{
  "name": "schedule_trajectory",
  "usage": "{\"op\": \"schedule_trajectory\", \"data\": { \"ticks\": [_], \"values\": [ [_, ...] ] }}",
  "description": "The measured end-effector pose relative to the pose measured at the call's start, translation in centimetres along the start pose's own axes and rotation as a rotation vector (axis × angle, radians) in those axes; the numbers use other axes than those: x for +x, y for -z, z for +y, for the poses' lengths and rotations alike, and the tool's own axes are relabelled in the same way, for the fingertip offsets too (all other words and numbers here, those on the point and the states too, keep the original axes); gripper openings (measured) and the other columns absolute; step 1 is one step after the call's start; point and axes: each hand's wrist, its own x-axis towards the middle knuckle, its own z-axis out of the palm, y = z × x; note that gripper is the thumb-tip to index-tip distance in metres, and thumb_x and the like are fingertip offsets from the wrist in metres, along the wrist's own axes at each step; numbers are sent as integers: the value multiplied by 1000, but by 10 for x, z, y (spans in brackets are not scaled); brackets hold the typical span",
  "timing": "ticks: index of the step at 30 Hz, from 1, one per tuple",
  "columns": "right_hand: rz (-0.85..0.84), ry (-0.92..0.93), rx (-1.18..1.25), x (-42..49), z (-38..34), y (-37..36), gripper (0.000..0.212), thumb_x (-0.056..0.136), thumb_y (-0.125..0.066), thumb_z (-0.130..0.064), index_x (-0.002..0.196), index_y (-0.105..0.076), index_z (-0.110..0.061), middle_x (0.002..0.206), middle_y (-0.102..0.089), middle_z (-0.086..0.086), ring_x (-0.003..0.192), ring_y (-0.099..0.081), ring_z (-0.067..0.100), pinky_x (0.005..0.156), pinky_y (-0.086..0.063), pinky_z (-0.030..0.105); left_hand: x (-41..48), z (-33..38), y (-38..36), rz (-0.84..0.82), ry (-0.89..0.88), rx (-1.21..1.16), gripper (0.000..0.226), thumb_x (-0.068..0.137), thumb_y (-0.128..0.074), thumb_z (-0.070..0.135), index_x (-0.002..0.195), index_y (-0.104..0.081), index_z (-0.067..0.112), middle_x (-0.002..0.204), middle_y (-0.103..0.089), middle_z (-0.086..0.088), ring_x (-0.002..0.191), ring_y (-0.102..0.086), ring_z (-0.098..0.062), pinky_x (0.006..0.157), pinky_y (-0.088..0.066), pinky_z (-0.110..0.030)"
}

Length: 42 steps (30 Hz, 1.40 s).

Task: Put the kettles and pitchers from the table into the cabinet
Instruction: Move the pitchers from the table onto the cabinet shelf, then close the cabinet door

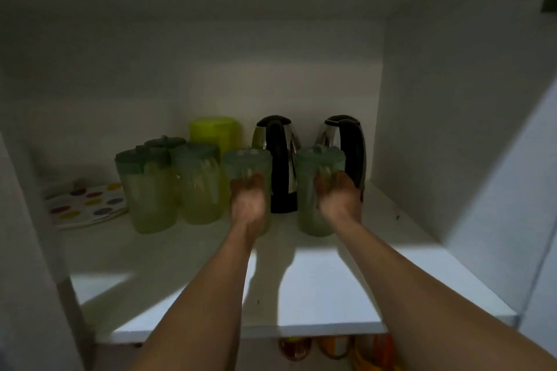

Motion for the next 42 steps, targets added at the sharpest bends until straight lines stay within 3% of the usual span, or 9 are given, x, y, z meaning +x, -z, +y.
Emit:
{"op": "schedule_trajectory", "data": {
  "ticks": [7,13,16,18,22,26,29,36,42],
  "values": [
    [30,12,-69,34,2,-26,31,99,-51,-37,98,-54,-5,110,-65,19,104,-64,38,74,-39,31,61,-11,-7,3,-66,-25,88,68,-51,51,132,-44,-9,131,-52,-36,116,-55,-52,96,-46,-63],
    [-4,-13,-88,37,0,-26,31,96,-54,-39,100,-54,-8,108,-65,18,103,-64,37,74,-43,31,54,0,1,-15,-68,57,75,80,-54,51,129,-50,-5,124,-61,-30,110,-61,-44,92,-51,-51],
    [-59,-68,-118,28,-5,-17,54,93,-60,-43,130,-48,-6,128,-59,19,116,-59,37,82,-43,32,38,2,7,-68,-8,183,79,89,-54,63,139,-44,2,134,-59,-18,117,-59,-36,94,-47,-39],
    [-77,-66,-115,18,-6,-9,73,88,-65,-48,139,-36,-5,134,-56,18,120,-57,37,86,-45,32,26,-2,11,-80,44,276,90,85,-59,65,144,-40,0,141,-53,-17,125,-54,-35,99,-44,-36],
    [-80,-46,-120,-3,-6,13,83,83,-72,-48,139,-31,-3,132,-56,18,117,-58,37,89,-50,37,0,-11,20,-85,22,407,95,79,-66,64,136,-42,-8,132,-57,-24,121,-56,-40,94,-47,-35],
    [-46,-62,-135,-34,-10,39,71,85,-72,-40,135,-35,-6,130,-56,19,115,-59,37,79,-43,32,-41,-3,34,31,17,549,94,85,-63,60,141,-32,-8,140,-46,-28,128,-48,-44,102,-43,-43],
    [-52,-50,-162,-62,-9,55,64,89,-67,-41,133,-33,-8,132,-52,20,116,-55,39,88,-47,40,-82,5,44,20,-89,673,86,92,-57,55,145,-27,-6,147,-36,-27,132,-42,-43,104,-40,-46],
    [-33,27,-271,-138,-11,90,53,95,-55,-45,134,-36,-15,134,-53,17,120,-53,40,97,-48,49,-168,24,55,-82,-451,897,65,96,-50,51,138,-38,3,138,-43,-17,126,-45,-34,105,-42,-48],
    [135,35,-423,-208,-27,153,45,98,-51,-43,133,-40,-18,135,-48,17,121,-48,37,98,-45,49,-238,38,56,-292,-604,860,69,97,-47,51,147,-32,6,150,-36,-17,135,-40,-34,111,-38,-49]
  ]
}}
